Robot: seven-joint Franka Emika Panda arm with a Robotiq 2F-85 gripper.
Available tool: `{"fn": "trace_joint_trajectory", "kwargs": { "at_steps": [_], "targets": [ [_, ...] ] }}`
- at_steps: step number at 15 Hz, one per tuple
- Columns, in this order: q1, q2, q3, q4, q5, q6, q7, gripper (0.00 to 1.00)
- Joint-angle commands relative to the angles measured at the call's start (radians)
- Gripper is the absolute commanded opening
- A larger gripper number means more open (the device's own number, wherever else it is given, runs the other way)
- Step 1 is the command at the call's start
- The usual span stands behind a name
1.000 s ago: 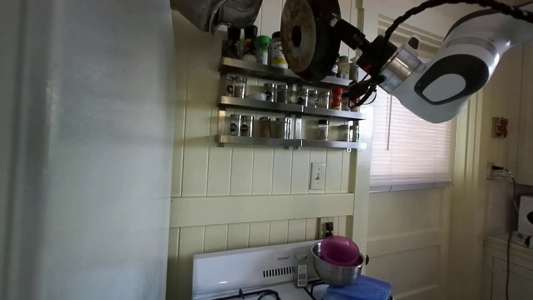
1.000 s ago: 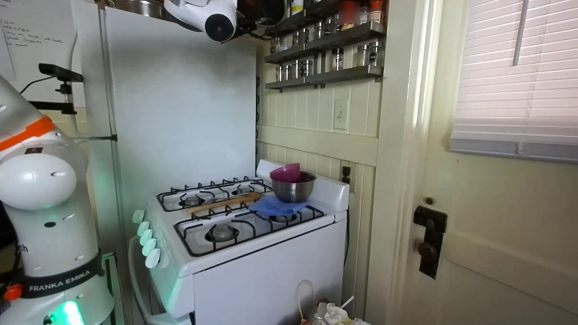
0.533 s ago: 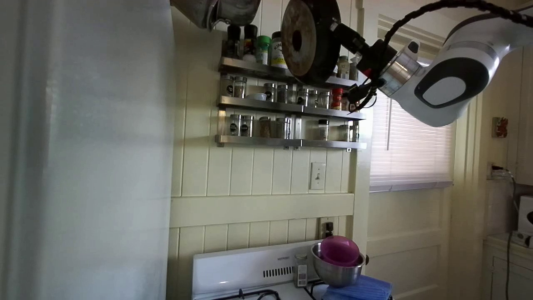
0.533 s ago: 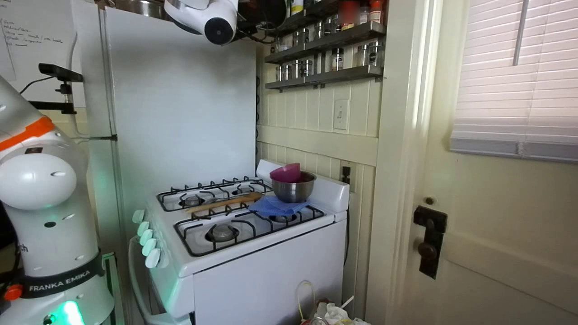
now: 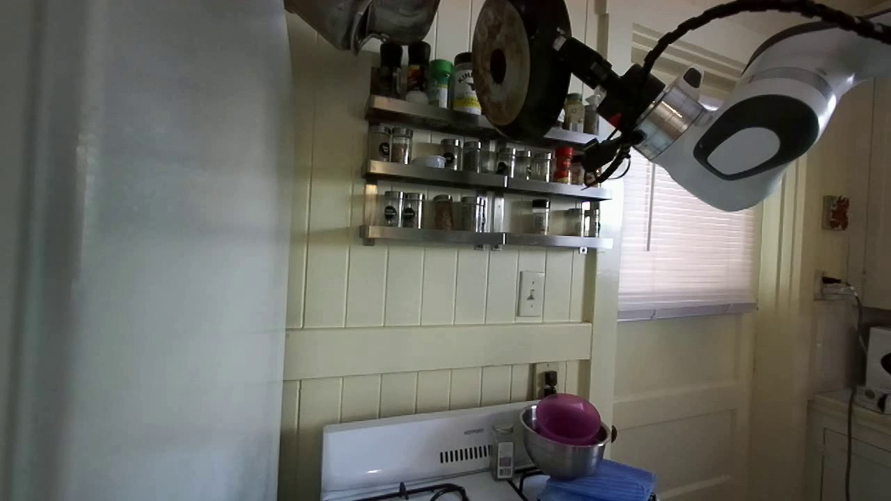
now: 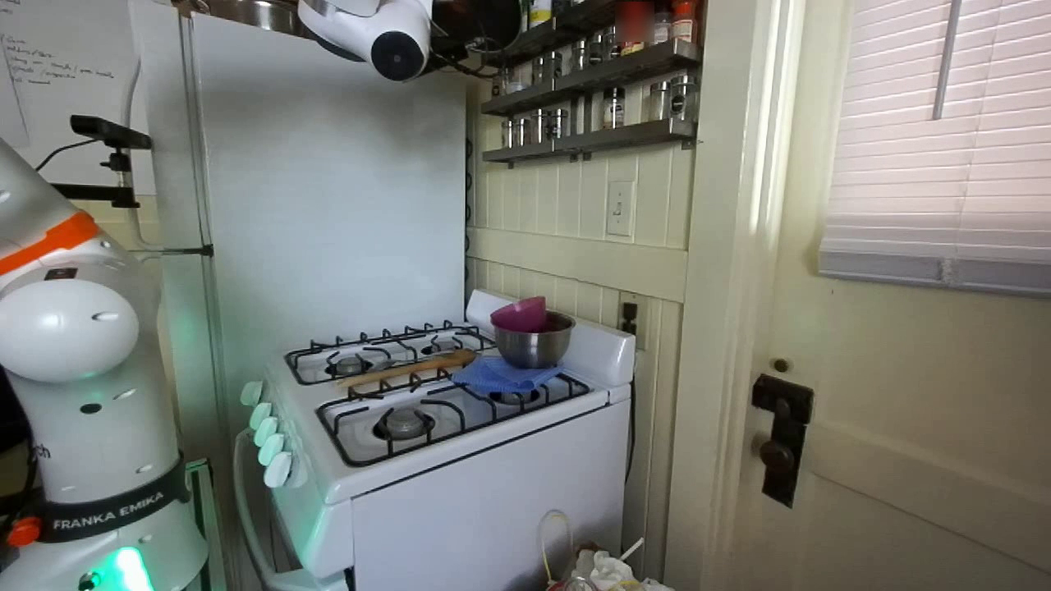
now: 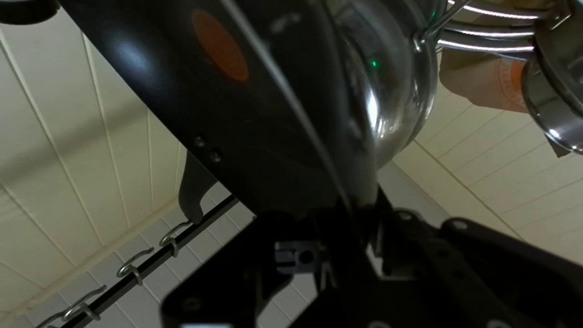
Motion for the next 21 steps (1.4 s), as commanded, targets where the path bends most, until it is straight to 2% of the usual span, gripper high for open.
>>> {"fn": "trace_joint_trajectory", "kwargs": {
  "at_steps": [1, 10, 21],
  "targets": [
    [-0.004, -0.029, 0.008, 0.003, 0.035, 0.006, -0.038, 0.02],
    [-0.005, -0.058, 0.01, -0.032, 0.063, 0.022, -0.054, 0.02],
    [-0.004, -0.063, 0.007, -0.049, 0.15, 0.0, -0.064, 0.02]
  ]
}}
